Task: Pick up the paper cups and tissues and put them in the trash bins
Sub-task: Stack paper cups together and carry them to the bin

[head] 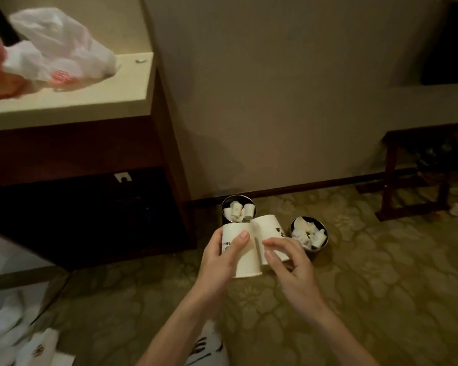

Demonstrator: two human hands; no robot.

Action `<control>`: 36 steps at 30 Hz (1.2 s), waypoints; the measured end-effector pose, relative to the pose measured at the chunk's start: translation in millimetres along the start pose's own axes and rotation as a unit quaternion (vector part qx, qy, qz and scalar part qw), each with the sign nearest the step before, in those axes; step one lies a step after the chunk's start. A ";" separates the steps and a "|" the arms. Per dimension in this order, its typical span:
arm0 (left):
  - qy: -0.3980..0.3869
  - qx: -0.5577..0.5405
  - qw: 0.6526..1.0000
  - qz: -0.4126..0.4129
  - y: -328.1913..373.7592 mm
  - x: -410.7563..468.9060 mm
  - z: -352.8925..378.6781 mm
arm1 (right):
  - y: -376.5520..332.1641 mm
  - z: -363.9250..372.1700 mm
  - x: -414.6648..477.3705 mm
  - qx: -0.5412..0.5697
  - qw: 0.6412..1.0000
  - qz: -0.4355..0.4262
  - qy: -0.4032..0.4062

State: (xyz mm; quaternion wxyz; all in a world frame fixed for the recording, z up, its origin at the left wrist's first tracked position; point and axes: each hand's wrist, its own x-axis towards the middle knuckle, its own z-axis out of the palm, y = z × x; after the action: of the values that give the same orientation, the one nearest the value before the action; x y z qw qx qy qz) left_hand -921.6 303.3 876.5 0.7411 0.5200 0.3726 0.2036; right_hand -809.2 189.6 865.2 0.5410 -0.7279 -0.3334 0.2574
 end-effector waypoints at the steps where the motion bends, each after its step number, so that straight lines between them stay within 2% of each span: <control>1: 0.001 0.003 1.000 -0.018 -4.0 13.4 -0.6 | 8.5 3.0 12.0 -0.016 1.000 0.012 0.003; 5: -0.005 0.005 0.997 -0.073 -8.5 81.3 -3.1 | 39.3 17.1 68.4 -0.049 0.996 0.071 -0.007; 8: -0.036 0.003 0.994 -0.100 1.4 143.2 -0.4 | 51.1 22.1 120.9 -0.036 0.990 0.133 0.017; 12: -0.064 0.016 0.990 -0.121 12.8 216.6 4.9 | 53.7 15.8 188.0 -0.021 0.976 0.214 0.029; 16: -0.073 0.045 0.988 -0.127 23.1 277.6 14.4 | 58.9 9.4 244.8 -0.004 0.966 0.257 0.031; 25: -0.120 0.023 0.972 -0.201 22.6 394.2 24.5 | 99.5 5.9 353.7 0.121 0.935 0.331 0.044; 30: -0.058 0.047 0.968 -0.240 10.0 461.0 26.6 | 148.7 9.8 415.3 0.125 0.920 0.372 -0.005; 33: 0.009 0.092 0.965 -0.244 -8.0 505.0 22.2 | 188.2 12.8 448.4 0.125 0.912 0.390 -0.012; 36: 0.079 0.142 0.948 -0.273 -40.9 551.3 10.6 | 232.8 15.0 475.1 0.095 0.910 0.402 -0.033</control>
State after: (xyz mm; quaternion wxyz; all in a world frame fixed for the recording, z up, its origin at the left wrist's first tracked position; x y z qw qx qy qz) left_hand -564.5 661.4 652.9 0.6551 0.4807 0.5825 -0.0208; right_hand -465.6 517.0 631.0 0.4468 -0.7364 -0.0040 0.5080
